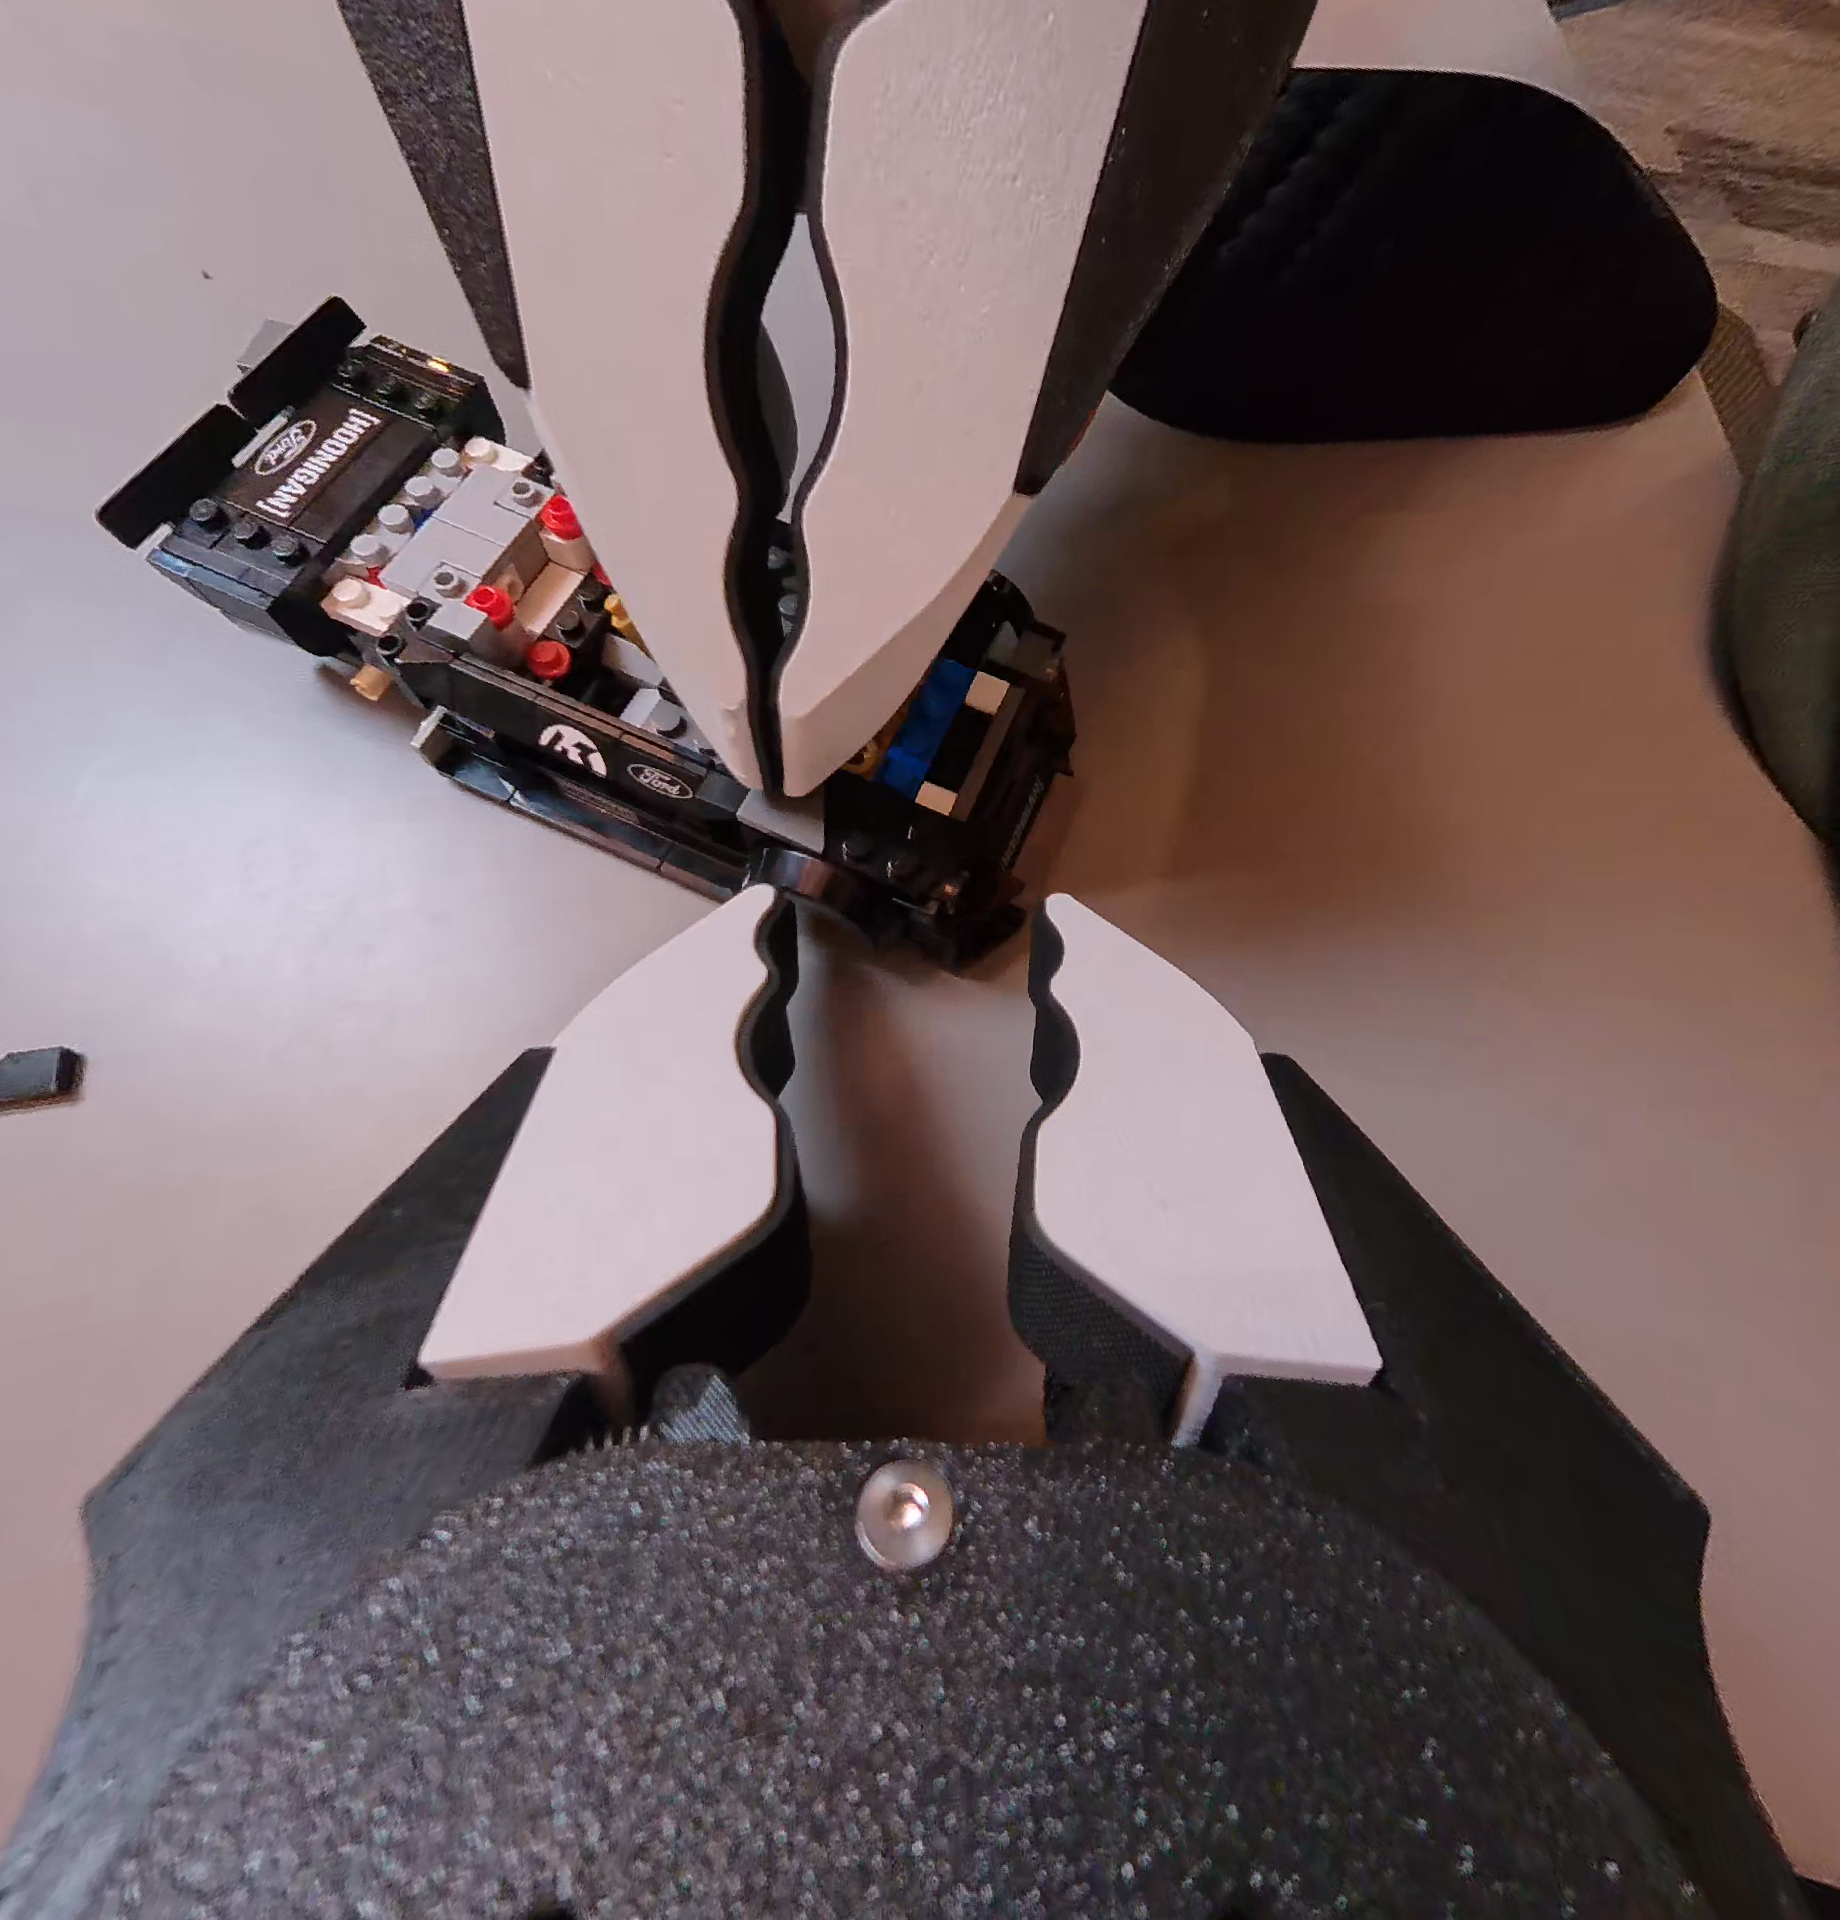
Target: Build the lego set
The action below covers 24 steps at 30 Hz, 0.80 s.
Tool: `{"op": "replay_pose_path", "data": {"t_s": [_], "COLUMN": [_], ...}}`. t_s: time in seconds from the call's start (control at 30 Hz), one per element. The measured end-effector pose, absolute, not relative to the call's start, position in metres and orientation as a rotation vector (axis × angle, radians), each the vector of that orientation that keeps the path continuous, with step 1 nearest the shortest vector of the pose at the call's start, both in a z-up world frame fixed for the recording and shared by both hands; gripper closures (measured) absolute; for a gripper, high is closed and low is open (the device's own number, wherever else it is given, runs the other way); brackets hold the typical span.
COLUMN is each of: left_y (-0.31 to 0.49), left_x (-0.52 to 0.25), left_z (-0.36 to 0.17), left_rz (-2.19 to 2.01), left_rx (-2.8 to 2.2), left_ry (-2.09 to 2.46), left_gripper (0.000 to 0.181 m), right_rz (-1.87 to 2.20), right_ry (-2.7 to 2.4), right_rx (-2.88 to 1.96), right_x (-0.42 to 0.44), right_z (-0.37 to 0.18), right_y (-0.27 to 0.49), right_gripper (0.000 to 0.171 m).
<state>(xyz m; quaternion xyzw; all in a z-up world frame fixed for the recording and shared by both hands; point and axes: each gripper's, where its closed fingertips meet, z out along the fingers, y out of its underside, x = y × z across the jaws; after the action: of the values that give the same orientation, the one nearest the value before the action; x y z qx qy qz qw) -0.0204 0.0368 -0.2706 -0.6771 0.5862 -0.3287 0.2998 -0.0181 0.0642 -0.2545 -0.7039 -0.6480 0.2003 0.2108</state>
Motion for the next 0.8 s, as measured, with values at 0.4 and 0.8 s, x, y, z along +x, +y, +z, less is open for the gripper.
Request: {"op": "replay_pose_path", "data": {"t_s": [0.4, 0.8], "left_y": [0.0378, 0.0366], "left_x": [-0.0200, -0.0195], "left_z": [-0.2717, -0.2711], "left_rz": [-0.860, -0.877], "left_rx": [-1.802, -1.797], "left_ry": [1.552, 1.551], "left_gripper": [0.141, 0.142], "right_rz": [0.578, 0.539], "right_ry": [-1.853, -1.895], "right_rx": [-2.080, -2.126], "right_x": [-0.0188, -0.0178], "right_z": [-0.2577, -0.2586], "right_y": [0.0617, 0.0606], "right_gripper": [0.171, 0.171]}}
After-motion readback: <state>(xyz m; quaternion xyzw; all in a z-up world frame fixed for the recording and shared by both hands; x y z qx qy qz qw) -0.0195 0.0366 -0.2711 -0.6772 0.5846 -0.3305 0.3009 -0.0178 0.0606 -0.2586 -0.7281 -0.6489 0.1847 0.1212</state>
